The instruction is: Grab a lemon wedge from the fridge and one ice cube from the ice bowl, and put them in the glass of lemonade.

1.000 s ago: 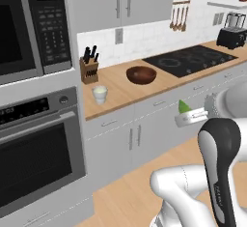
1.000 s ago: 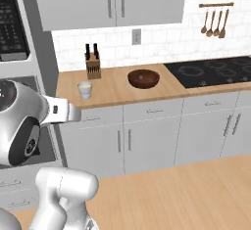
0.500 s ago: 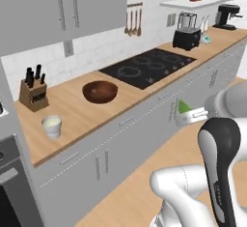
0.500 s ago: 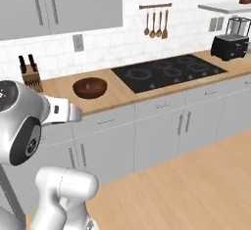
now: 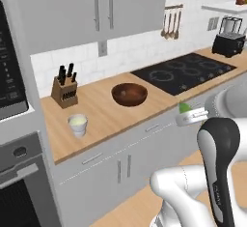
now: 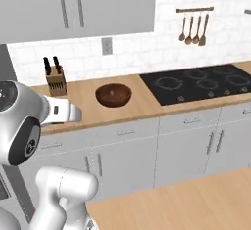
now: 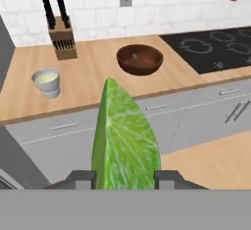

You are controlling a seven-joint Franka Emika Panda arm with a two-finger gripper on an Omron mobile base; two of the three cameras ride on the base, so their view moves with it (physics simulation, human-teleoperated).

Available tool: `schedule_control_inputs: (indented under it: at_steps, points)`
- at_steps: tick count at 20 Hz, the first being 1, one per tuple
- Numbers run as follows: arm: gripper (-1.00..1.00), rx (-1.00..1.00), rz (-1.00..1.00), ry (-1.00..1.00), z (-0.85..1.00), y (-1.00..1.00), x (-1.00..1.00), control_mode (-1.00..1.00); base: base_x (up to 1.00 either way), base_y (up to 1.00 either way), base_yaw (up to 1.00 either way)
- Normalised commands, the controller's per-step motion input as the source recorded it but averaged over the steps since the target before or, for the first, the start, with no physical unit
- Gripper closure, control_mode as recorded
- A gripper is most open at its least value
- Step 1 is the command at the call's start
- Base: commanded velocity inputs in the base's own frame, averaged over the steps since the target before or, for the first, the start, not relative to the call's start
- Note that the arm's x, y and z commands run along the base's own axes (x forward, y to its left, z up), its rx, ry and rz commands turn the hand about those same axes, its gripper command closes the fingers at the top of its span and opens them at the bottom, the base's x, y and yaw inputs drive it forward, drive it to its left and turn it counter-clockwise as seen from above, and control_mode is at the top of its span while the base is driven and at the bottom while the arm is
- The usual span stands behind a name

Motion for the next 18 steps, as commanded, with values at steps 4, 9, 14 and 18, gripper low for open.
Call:
schedule_control_inputs:
  at_steps: [4, 9, 14, 18]
  points:
    - [1.0, 0.0, 0.0, 0.0, 0.0, 0.0, 0.0, 1.0, 0.83, -0.01, 0.51]
    - [1.0, 0.0, 0.0, 0.0, 0.0, 0.0, 0.0, 1.0, 1.0, -0.01, 0.47]
    - [1.0, 0.0, 0.0, 0.0, 0.0, 0.0, 0.0, 1.0, 0.99, 0.0, 0.5]
    - [1.0, 0.0, 0.0, 0.0, 0.0, 0.0, 0.0, 1.0, 0.83, -0.06, 0.53]
